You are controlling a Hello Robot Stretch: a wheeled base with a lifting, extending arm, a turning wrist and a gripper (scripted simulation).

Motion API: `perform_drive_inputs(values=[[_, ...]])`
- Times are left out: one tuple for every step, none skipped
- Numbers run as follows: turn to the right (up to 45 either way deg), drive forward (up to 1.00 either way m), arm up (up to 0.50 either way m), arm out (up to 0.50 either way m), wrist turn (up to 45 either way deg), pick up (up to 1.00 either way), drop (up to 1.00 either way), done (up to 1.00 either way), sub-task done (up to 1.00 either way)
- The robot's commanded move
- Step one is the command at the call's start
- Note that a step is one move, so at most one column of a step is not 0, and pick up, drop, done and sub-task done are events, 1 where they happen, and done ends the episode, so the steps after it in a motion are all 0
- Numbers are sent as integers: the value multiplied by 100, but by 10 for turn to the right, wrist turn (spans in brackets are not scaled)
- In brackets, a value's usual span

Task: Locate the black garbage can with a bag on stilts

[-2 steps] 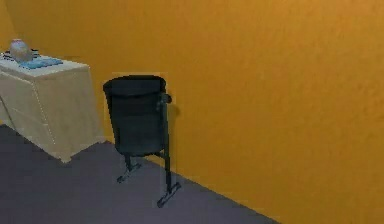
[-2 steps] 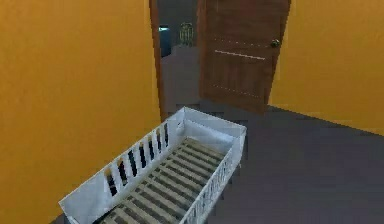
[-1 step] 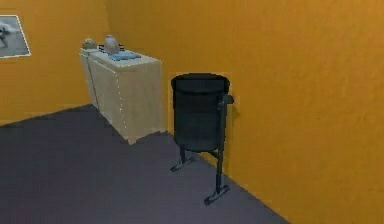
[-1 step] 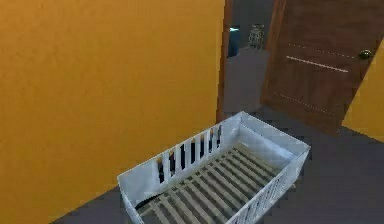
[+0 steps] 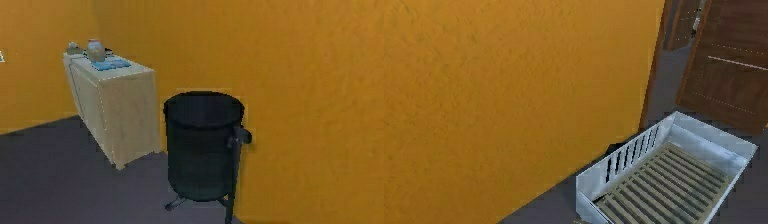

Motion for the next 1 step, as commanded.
perform_drive_inputs(values=[[0, 0, 0, 0, 0, 0, 0, 100, 0]])
